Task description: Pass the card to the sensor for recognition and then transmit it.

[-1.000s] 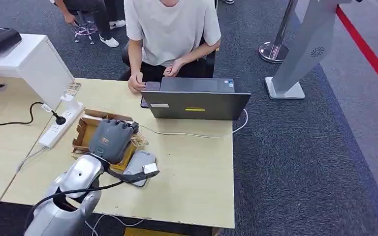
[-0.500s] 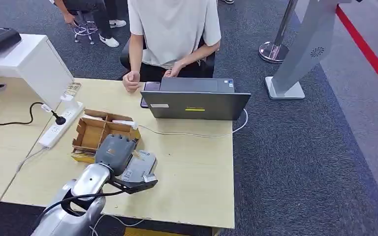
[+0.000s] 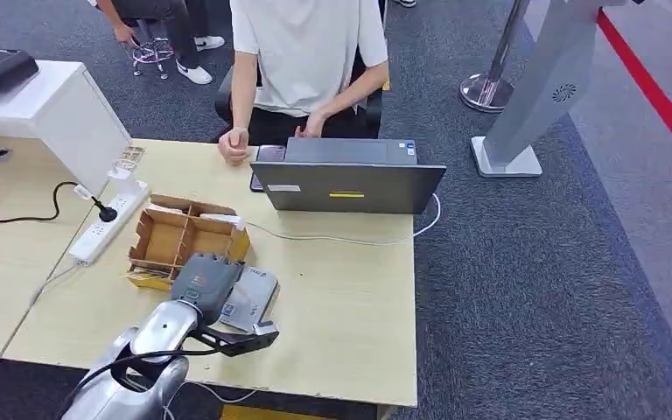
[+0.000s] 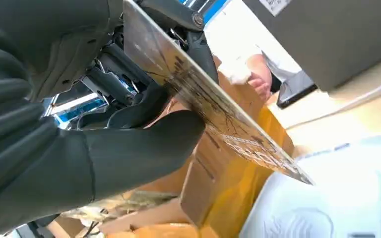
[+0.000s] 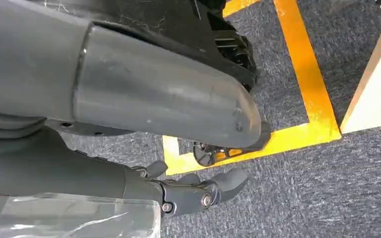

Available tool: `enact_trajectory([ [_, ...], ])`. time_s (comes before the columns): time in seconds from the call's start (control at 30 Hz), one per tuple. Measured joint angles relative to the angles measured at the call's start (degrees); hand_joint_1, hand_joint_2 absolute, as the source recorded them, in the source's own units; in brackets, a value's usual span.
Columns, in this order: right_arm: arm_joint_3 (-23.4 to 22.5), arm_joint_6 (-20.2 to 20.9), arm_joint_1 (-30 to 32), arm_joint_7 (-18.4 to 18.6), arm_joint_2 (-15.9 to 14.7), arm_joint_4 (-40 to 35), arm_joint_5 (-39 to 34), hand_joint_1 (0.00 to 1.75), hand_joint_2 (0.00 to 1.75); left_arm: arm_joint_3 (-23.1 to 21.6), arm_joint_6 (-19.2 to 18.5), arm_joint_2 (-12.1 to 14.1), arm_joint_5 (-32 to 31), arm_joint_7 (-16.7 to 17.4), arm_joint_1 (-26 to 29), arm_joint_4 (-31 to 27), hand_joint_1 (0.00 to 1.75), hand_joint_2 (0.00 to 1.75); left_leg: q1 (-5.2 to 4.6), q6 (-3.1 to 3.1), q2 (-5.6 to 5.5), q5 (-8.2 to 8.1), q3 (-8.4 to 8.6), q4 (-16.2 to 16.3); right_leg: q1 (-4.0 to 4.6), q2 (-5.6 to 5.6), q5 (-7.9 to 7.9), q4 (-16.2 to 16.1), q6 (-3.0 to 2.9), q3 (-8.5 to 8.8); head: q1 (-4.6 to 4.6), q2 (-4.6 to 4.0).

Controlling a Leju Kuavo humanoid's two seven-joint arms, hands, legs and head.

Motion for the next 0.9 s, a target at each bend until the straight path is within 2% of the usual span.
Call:
enact_trajectory([
  [0.6,0.0,0.4,0.0,0.9,0.0,0.0,1.0,0.0,0.0,-0.2,-2.9,-0.2,1.9,0.2,-1.0,4.4,1.75,1.75,0.0,0.01,0.0,0.01,0.0,0.0,0.0,0.0,0.0,0.0,0.0,-0.01,0.0,0.0],
  [0.73,0.0,0.4,0.0,0.6,0.0,0.0,1.0,0.0,0.0,-0.2,1.1,-0.4,3.3,-0.2,-2.3,4.5,1.75,1.75,0.0,0.02,-0.02,0.02,0.0,0.0,0.0,-0.02,0.01,0.0,0.0,-0.01,0.0,0.0],
  [0.9,0.0,0.4,0.0,0.4,0.0,0.0,1.1,0.0,0.0,-0.2,1.2,-0.9,4.1,-0.6,-4.4,3.4,1.75,1.75,0.0,0.02,-0.01,0.03,0.01,0.0,0.0,-0.01,0.03,0.0,0.02,0.03,0.0,0.0],
])
